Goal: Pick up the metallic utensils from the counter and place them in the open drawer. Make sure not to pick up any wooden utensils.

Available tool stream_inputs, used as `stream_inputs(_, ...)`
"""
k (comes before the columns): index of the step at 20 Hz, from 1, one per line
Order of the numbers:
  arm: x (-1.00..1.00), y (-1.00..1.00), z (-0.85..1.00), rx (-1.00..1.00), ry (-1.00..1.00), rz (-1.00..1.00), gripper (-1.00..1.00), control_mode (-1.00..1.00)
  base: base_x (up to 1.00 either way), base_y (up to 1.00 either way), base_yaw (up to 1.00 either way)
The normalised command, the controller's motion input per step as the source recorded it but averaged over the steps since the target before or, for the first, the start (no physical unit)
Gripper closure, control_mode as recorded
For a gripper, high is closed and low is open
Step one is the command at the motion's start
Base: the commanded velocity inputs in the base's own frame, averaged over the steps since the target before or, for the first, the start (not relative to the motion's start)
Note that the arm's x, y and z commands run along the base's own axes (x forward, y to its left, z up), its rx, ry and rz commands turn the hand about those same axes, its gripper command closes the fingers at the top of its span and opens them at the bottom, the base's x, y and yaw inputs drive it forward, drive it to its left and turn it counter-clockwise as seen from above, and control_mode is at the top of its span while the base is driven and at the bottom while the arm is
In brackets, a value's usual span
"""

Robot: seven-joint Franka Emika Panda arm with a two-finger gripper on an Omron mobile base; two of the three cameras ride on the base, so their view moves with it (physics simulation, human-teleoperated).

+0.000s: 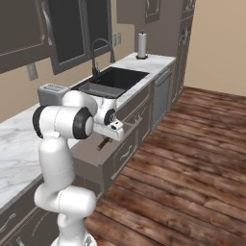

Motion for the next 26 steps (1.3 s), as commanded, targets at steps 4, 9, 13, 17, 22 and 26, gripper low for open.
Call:
stream_inputs(4, 0.16, -0.02, -0.09, -0.02, 0.01, 0.0, 1.0, -1.0, 0.0, 0.0, 0.0)
stream_inputs(9, 0.11, 0.0, -0.04, 0.0, 0.0, 0.0, 1.0, -1.0, 0.0, 0.0, 0.0)
stream_inputs(13, 0.26, 0.0, -0.13, 0.0, 0.0, 0.0, 1.0, -1.0, 0.0, 0.0, 0.0)
stream_inputs(17, 0.38, 0.0, -0.12, 0.0, 0.0, 0.0, 1.0, -1.0, 0.0, 0.0, 0.0)
stream_inputs(22, 0.39, 0.0, -0.11, 0.0, 0.0, 0.0, 1.0, -1.0, 0.0, 0.0, 0.0)
stream_inputs(26, 0.23, 0.0, -0.25, 0.0, 0.0, 0.0, 1.0, -1.0, 0.0, 0.0, 0.0)
